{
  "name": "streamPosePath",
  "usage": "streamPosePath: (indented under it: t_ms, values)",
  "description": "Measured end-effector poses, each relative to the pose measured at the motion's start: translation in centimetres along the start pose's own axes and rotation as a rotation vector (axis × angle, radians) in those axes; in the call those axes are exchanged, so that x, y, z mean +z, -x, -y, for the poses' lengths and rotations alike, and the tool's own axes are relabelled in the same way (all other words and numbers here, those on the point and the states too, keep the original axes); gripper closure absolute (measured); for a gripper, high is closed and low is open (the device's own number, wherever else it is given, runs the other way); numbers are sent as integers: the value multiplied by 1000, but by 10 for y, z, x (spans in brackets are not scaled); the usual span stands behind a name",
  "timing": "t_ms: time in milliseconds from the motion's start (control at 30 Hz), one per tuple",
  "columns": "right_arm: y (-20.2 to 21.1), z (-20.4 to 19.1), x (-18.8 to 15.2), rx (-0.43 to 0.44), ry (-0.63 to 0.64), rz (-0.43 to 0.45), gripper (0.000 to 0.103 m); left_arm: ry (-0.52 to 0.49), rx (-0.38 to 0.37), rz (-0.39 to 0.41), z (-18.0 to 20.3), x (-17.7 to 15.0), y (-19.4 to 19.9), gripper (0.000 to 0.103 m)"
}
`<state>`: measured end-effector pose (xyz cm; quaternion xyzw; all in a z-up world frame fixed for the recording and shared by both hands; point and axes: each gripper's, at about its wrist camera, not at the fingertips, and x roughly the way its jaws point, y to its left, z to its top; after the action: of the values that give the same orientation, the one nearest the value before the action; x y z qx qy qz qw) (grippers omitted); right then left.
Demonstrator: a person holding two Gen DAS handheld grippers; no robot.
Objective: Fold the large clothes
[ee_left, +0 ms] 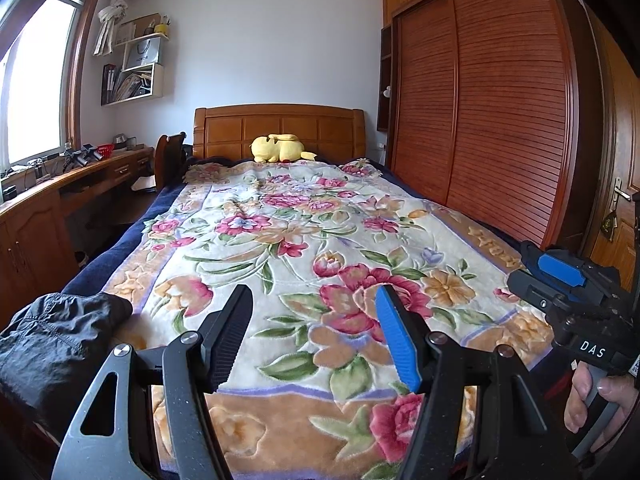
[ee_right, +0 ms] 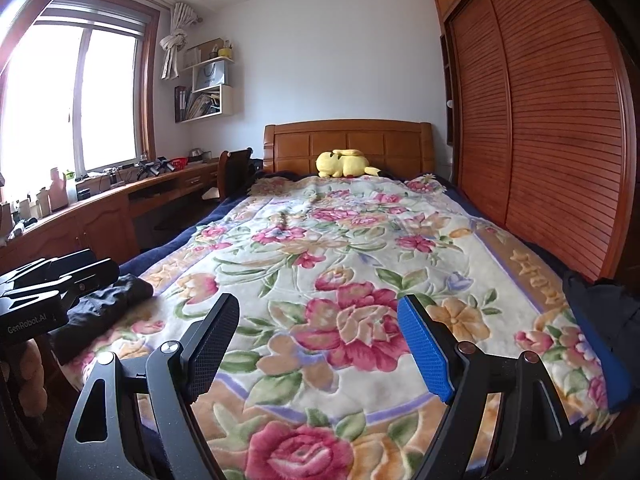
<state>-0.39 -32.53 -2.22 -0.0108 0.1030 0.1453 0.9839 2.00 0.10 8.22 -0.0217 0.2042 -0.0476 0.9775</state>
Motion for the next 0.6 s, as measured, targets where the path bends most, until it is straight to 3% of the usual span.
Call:
streamPosePath:
  t_ms: [600]
  values:
    - [-3,0,5,-3,-4,-5,20,-6,6,9,4,-4,2,38]
